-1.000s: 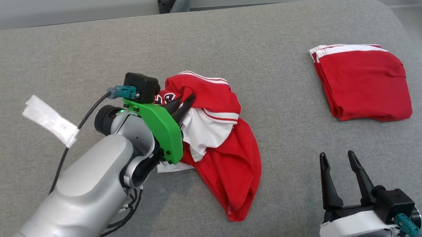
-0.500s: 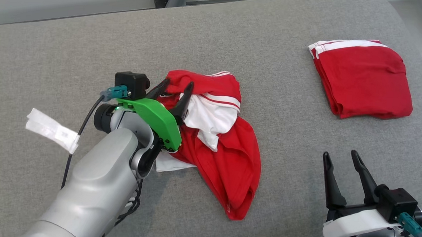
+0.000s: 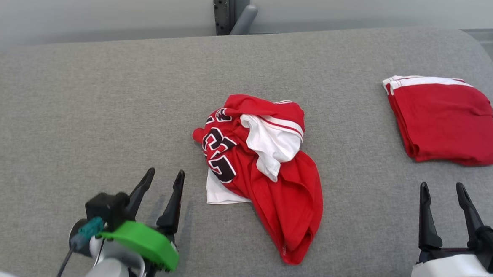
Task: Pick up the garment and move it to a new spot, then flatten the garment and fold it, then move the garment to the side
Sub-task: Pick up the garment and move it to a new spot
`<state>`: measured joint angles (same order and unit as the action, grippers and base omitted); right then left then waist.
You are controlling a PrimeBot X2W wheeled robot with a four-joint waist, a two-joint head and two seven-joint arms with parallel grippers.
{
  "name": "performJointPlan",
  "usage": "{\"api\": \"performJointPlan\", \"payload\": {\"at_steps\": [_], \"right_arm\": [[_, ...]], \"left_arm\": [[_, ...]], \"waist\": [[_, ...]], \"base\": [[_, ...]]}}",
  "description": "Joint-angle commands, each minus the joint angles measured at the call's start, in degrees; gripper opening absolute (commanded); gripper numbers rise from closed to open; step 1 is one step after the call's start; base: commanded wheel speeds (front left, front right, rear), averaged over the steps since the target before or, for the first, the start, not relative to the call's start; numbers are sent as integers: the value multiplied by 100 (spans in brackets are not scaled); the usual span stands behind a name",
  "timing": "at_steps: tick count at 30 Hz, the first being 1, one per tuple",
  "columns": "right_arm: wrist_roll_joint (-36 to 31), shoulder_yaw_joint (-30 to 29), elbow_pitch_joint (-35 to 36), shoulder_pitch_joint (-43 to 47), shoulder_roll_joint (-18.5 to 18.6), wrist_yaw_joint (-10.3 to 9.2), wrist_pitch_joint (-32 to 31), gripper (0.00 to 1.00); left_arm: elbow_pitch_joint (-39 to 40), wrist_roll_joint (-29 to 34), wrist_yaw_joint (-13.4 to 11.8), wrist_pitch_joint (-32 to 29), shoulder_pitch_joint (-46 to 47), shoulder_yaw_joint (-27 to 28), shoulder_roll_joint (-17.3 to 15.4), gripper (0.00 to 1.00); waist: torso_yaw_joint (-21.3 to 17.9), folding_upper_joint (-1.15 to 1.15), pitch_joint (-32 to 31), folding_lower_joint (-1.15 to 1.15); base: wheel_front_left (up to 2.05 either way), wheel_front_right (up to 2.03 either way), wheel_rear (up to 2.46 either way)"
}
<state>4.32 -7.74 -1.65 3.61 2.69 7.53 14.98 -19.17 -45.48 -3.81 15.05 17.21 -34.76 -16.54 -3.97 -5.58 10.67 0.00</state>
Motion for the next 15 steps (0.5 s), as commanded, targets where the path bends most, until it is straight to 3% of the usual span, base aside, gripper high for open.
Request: {"api": "performJointPlan", "payload": {"at_steps": [1,7,15], "right_arm": [[-72,-50,25,138,18,-8,9,100],[-406,-251,56,385,13,-8,9,100],[-537,-299,-172,638,15,-8,9,100]], "left_arm": [[157,302,-73,12,-221,60,-74,100],[1141,1563,-230,8,-1614,657,-83,100],[1328,2405,264,8,-2698,1873,392,100]], "waist": [[214,0,-189,0],[578,0,-521,0],[1082,0,-778,0]], "base": [[0,0,0],[0,0,0],[0,0,0]]}}
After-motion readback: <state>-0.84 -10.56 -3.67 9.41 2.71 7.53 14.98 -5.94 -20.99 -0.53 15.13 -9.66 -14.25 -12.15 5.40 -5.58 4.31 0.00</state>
